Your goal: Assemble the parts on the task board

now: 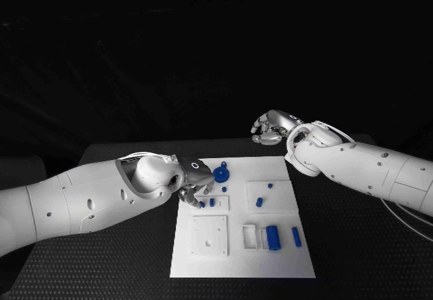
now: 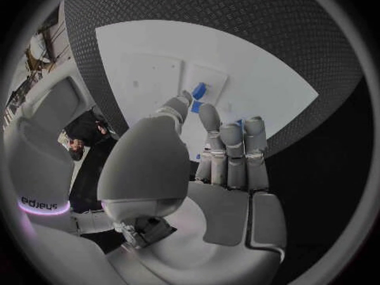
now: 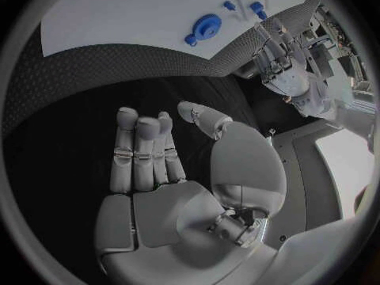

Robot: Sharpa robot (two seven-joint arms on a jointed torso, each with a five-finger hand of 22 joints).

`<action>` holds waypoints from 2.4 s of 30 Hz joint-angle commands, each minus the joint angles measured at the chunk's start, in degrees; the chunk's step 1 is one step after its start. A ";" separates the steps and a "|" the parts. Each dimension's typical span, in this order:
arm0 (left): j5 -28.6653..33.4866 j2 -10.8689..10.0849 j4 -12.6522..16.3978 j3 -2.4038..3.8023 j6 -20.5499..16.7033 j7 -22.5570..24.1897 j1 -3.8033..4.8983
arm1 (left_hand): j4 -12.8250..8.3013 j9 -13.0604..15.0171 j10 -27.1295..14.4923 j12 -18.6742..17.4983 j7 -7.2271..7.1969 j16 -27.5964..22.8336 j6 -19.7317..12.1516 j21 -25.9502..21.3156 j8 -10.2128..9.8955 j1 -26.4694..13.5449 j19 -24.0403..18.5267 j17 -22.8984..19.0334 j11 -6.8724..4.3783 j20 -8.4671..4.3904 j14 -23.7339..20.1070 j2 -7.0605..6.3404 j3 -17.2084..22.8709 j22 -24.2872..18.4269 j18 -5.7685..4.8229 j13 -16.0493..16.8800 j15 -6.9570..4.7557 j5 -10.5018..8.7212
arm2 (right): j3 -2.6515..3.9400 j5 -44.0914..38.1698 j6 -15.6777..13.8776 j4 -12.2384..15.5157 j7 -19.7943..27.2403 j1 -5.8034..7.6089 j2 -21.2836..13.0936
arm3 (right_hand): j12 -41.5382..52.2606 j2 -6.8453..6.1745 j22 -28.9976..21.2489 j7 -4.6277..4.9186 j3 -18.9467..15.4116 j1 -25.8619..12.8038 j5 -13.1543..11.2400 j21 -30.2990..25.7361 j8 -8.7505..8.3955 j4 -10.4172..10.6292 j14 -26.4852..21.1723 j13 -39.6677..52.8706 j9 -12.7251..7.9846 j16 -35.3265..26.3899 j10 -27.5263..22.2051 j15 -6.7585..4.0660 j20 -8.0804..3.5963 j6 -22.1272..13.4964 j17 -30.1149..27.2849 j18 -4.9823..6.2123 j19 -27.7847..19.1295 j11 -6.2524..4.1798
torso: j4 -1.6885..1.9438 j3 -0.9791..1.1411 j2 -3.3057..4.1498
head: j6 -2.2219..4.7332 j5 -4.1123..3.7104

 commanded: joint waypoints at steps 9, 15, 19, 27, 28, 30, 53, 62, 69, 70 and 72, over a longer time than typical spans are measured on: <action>-0.40 1.01 -1.75 0.02 1.39 0.76 -0.81 | 3.81 -0.54 -0.27 -0.56 0.23 -0.47 0.30 -0.23 -0.50 1.86 -0.05 0.22 0.37 -5.77 -0.09 0.67 -1.22 1.00 -0.20 0.45 0.23 0.22 | 0.02 -0.12 0.30 0.14 0.51 -0.02 0.04 | 0.36 0.20 0.11 0.48 -0.26 -0.23 0.14 -0.30 -0.33 -0.23 0.50 -0.11 0.10 -0.22 -0.16 0.06 -0.02 0.03 0.10 0.80 0.28 0.23 | 0.01 0.02 -0.02 | -0.09 -0.14; -0.29 1.35 -2.14 0.02 1.81 1.10 -1.38 | 3.98 -0.60 -0.33 -0.63 0.26 -0.50 0.61 -0.23 -0.35 2.64 -0.15 0.29 0.40 -5.71 -0.16 1.74 -2.00 1.04 -0.25 0.60 0.27 0.37 | 0.02 -0.12 0.29 0.20 0.51 -0.02 0.04 | 0.37 0.20 0.12 0.48 -0.27 -0.23 0.14 -0.30 -0.33 -0.24 0.51 -0.12 0.10 -0.22 -0.16 0.06 -0.02 0.03 0.11 0.80 0.29 0.23 | 0.02 0.03 -0.04 | -0.13 -0.21; -0.05 1.36 -2.38 0.02 1.98 1.21 -1.53 | 4.00 -0.62 -0.40 -0.68 0.27 -0.54 0.78 -0.26 -0.28 2.86 -0.22 0.31 0.40 -5.69 -0.23 2.26 -2.30 1.05 -0.27 0.65 0.29 0.42 | 0.02 -0.12 0.31 0.21 0.50 -0.02 0.01 | 0.38 0.21 0.12 0.48 -0.27 -0.23 0.14 -0.31 -0.33 -0.24 0.51 -0.13 0.10 -0.22 -0.16 0.06 -0.02 0.03 0.11 0.80 0.29 0.23 | 0.05 0.02 -0.04 | -0.15 -0.22; 0.12 1.51 -2.72 0.02 2.26 1.40 -1.67 | 3.97 -0.76 -0.55 -0.83 0.30 -0.65 0.93 -0.32 -0.25 3.74 -0.40 0.34 0.43 -5.66 -0.38 3.51 -3.19 1.06 -0.29 0.77 0.32 0.49 | 0.02 -0.13 0.30 0.21 0.51 -0.02 0.05 | 0.39 0.22 0.14 0.48 -0.28 -0.23 0.15 -0.31 -0.33 -0.25 0.52 -0.14 0.10 -0.23 -0.15 0.05 -0.03 0.03 0.13 0.80 0.30 0.23 | 0.03 0.00 -0.07 | -0.15 -0.19; 0.12 1.53 -2.75 0.02 2.33 1.40 -1.72 | 3.98 -0.77 -0.56 -0.85 0.32 -0.66 1.03 -0.32 -0.21 3.94 -0.43 0.35 0.45 -5.65 -0.39 3.82 -3.38 1.07 -0.29 0.80 0.33 0.49 | 0.02 -0.13 0.29 0.21 0.51 -0.02 0.05 | 0.40 0.22 0.14 0.48 -0.28 -0.23 0.15 -0.31 -0.33 -0.25 0.52 -0.15 0.10 -0.23 -0.15 0.05 -0.03 0.03 0.13 0.80 0.31 0.23 | 0.04 0.00 -0.06 | -0.19 -0.18; 0.15 1.62 -2.89 0.02 2.43 1.50 -1.86 | 4.00 -0.82 -0.57 -0.88 0.36 -0.67 1.16 -0.33 -0.16 4.31 -0.49 0.39 0.48 -5.63 -0.40 4.59 -3.82 1.07 -0.31 0.87 0.36 0.51 | 0.02 -0.13 0.31 0.21 0.52 -0.02 0.06 | 0.40 0.21 0.14 0.48 -0.29 -0.23 0.15 -0.32 -0.33 -0.25 0.52 -0.15 0.10 -0.23 -0.15 0.05 -0.03 0.02 0.13 0.80 0.31 0.23 | 0.04 0.03 -0.06 | -0.18 -0.18; 0.57 2.10 -4.13 0.03 2.98 1.77 -2.50 | 4.29 -1.04 -0.50 -1.11 0.75 -0.74 2.93 -0.42 0.45 3.51 -0.64 0.55 0.83 -5.49 -0.41 8.88 -5.81 1.06 -0.31 1.21 0.65 0.80 | 0.02 -0.14 0.33 0.22 0.51 -0.02 0.06 | 0.45 0.24 0.19 0.47 -0.32 -0.23 0.16 -0.34 -0.33 -0.26 0.55 -0.21 0.11 -0.25 -0.15 0.05 -0.04 0.03 0.17 0.80 0.34 0.22 | 0.03 0.06 -0.08 | -0.22 -0.30; 0.69 2.16 -4.08 0.03 3.36 1.67 -2.50 | 4.30 -1.07 -0.56 -1.28 0.88 -0.82 4.11 -0.49 0.82 1.42 -0.81 0.60 0.95 -5.42 -0.47 11.55 -6.13 1.10 -0.18 1.33 0.75 1.37 | 0.02 -0.15 0.30 0.24 0.49 -0.02 0.05 | 0.48 0.25 0.20 0.47 -0.33 -0.23 0.17 -0.36 -0.31 -0.26 0.56 -0.23 0.12 -0.26 -0.14 0.05 -0.05 0.06 0.18 0.80 0.36 0.22 | 0.02 0.07 -0.08 | -0.18 -0.28; 0.69 2.17 -4.02 0.03 3.63 1.65 -2.50 | 4.22 -1.05 -0.60 -1.37 0.92 -0.86 4.72 -0.46 1.03 1.07 -0.93 0.62 0.99 -5.41 -0.52 12.20 -6.35 1.14 -0.07 1.39 0.78 2.14 | 0.02 -0.15 0.27 0.26 0.49 -0.02 0.03 | 0.49 0.26 0.21 0.47 -0.32 -0.22 0.18 -0.37 -0.31 -0.27 0.57 -0.25 0.13 -0.26 -0.14 0.05 -0.05 0.06 0.20 0.80 0.36 0.22 | 0.03 0.05 -0.07 | -0.19 -0.33; 0.69 2.17 -4.01 0.03 3.65 1.63 -2.50 | 4.22 -1.04 -0.60 -1.37 0.92 -0.86 4.75 -0.46 1.04 1.08 -0.94 0.62 0.99 -5.41 -0.52 12.21 -6.35 1.15 -0.07 1.39 0.78 2.17 | 0.02 -0.15 0.28 0.24 0.50 -0.02 0.06 | 0.50 0.26 0.22 0.46 -0.32 -0.22 0.18 -0.37 -0.31 -0.27 0.57 -0.25 0.13 -0.26 -0.14 0.04 -0.05 0.06 0.20 0.80 0.37 0.22 | 0.03 0.03 -0.07 | -0.19 -0.34; 0.69 2.17 -3.98 0.03 3.71 1.61 -2.50 | 4.22 -1.03 -0.61 -1.39 0.93 -0.87 4.86 -0.45 1.08 1.12 -0.95 0.63 1.00 -5.41 -0.53 12.25 -6.38 1.15 -0.05 1.40 0.78 2.27 | 0.02 -0.15 0.30 0.26 0.50 -0.02 0.05 | 0.50 0.26 0.22 0.46 -0.32 -0.21 0.18 -0.37 -0.30 -0.28 0.58 -0.26 0.13 -0.26 -0.14 0.04 -0.06 0.07 0.20 0.80 0.37 0.21 | 0.04 0.04 -0.06 | -0.23 -0.36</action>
